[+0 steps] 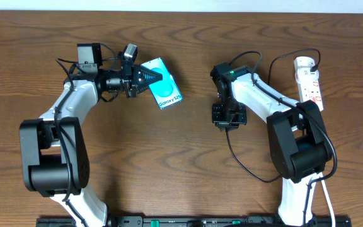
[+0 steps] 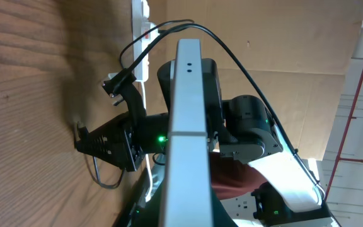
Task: Plug charger to phone and switch on socket
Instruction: 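Close the right gripper on the cable plug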
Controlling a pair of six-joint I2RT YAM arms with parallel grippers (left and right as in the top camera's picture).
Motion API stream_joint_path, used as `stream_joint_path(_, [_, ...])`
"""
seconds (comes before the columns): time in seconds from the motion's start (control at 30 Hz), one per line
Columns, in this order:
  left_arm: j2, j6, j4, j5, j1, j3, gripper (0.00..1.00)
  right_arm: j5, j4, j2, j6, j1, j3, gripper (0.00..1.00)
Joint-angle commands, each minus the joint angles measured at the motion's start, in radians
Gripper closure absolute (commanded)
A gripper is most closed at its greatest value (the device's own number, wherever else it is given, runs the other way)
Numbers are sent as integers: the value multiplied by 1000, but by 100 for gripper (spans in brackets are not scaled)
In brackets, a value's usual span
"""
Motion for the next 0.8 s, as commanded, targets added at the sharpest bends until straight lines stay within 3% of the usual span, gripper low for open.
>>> stream_joint_path(0.0, [-11,17,2,49,3,6,92,-18,16,65,4,11,-19,84])
stream_joint_path(0.57, [-11,17,2,49,3,6,92,-18,16,65,4,11,-19,99])
stream_joint_path(0.77, [-11,17,2,50,3,6,93,-18,16,65,4,11,-19,99])
